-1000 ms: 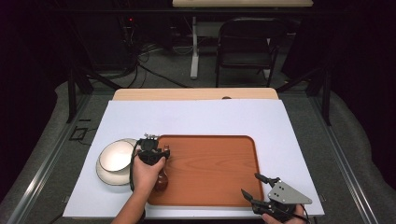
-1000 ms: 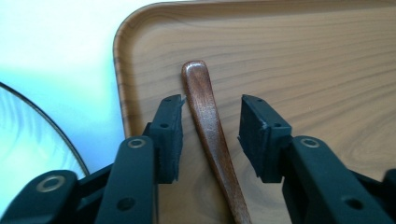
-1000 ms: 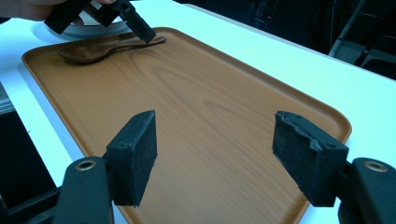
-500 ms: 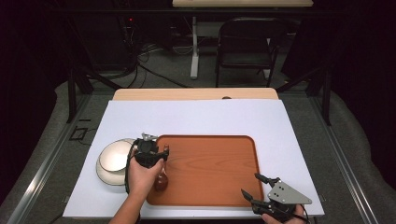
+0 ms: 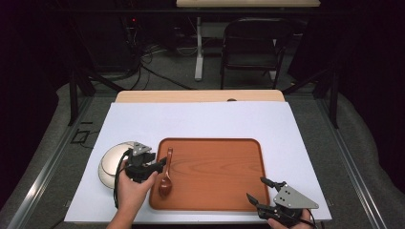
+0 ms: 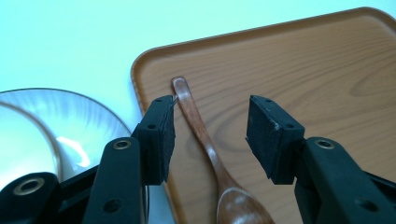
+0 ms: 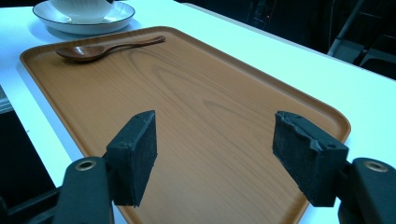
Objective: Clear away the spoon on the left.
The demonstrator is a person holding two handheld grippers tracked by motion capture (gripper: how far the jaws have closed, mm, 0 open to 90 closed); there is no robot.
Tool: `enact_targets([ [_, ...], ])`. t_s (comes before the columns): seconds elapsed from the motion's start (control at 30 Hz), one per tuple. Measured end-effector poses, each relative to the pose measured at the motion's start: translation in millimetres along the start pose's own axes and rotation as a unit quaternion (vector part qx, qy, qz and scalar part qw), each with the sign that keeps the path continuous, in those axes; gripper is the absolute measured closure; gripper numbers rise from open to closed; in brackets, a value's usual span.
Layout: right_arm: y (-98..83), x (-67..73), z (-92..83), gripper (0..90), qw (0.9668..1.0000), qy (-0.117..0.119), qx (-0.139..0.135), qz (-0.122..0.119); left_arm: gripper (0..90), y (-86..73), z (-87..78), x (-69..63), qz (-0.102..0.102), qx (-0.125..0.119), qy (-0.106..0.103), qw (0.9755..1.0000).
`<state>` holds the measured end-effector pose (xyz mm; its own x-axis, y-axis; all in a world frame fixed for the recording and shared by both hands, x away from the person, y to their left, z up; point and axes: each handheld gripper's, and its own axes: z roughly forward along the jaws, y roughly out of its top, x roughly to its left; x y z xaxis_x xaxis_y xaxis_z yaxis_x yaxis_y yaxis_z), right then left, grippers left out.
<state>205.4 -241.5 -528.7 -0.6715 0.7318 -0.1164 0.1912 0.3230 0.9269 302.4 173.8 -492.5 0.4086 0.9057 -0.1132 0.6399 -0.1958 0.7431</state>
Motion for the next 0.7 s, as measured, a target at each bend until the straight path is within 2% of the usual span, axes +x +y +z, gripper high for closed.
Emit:
enact_targets([
  [0.17,0.1,0.3,0.5,30.4,1.0000,0.000,0.001,-0.001,50.4,-10.4,-13.0,0.9,0.000,-0.013,-0.007,0.9999],
  [0.4,-0.2,0.2,0.8,30.4,1.0000,-0.001,0.002,0.000,48.0,-23.7,-28.6,5.1,0.023,-0.014,-0.011,0.9996],
  [0.5,-0.1,0.3,0.9,30.4,1.0000,-0.001,0.002,0.000,45.3,-33.9,-37.8,8.3,0.032,-0.023,-0.013,0.9991],
  [0.7,-0.2,0.7,1.9,30.4,1.0000,-0.002,0.005,0.001,44.0,-48.7,-46.3,11.0,0.036,-0.039,-0.025,0.9983],
])
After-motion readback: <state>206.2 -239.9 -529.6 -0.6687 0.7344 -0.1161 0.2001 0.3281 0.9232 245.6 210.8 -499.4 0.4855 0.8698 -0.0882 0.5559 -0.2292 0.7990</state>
